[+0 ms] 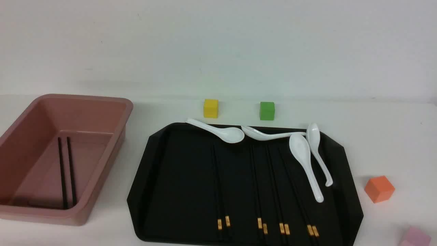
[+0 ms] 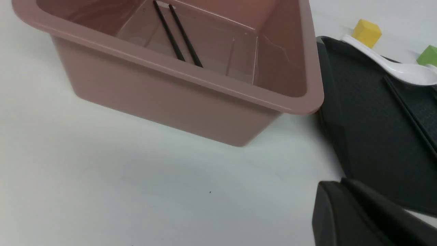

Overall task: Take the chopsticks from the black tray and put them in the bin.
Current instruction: Use the left arm to grab a pair of chopsticks

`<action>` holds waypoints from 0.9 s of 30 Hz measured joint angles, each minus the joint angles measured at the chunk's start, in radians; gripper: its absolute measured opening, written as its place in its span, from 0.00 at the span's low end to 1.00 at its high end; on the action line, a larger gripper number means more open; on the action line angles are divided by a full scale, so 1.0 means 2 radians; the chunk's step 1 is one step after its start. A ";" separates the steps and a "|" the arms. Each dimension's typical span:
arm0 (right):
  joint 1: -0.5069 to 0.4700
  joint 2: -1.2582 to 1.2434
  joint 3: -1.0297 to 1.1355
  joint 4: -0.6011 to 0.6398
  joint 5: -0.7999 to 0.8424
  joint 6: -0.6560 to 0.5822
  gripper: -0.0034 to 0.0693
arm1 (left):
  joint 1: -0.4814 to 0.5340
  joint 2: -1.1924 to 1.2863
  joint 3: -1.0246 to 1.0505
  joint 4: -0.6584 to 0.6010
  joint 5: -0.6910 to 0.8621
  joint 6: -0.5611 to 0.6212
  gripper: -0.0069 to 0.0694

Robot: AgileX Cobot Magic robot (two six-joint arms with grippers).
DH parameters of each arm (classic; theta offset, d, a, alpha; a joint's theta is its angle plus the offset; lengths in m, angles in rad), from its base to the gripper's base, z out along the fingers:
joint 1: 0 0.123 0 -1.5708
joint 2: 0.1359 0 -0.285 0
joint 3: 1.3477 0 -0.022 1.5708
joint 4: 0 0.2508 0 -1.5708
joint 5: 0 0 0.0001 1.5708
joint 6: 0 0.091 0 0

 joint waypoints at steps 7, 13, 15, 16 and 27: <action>0.000 0.000 0.000 0.000 0.000 0.000 0.38 | 0.000 0.000 0.000 0.001 0.000 0.000 0.12; 0.000 0.000 0.000 0.000 0.000 0.000 0.38 | 0.000 0.000 0.000 0.012 0.000 0.000 0.12; 0.000 0.000 0.000 0.000 0.000 0.000 0.38 | 0.000 0.000 0.000 0.014 0.000 0.000 0.12; 0.000 0.000 0.000 0.000 0.000 0.000 0.38 | 0.000 0.000 0.000 0.014 0.000 0.000 0.12; 0.000 0.000 0.000 0.000 0.000 0.000 0.38 | 0.000 0.000 0.000 0.023 0.000 0.000 0.14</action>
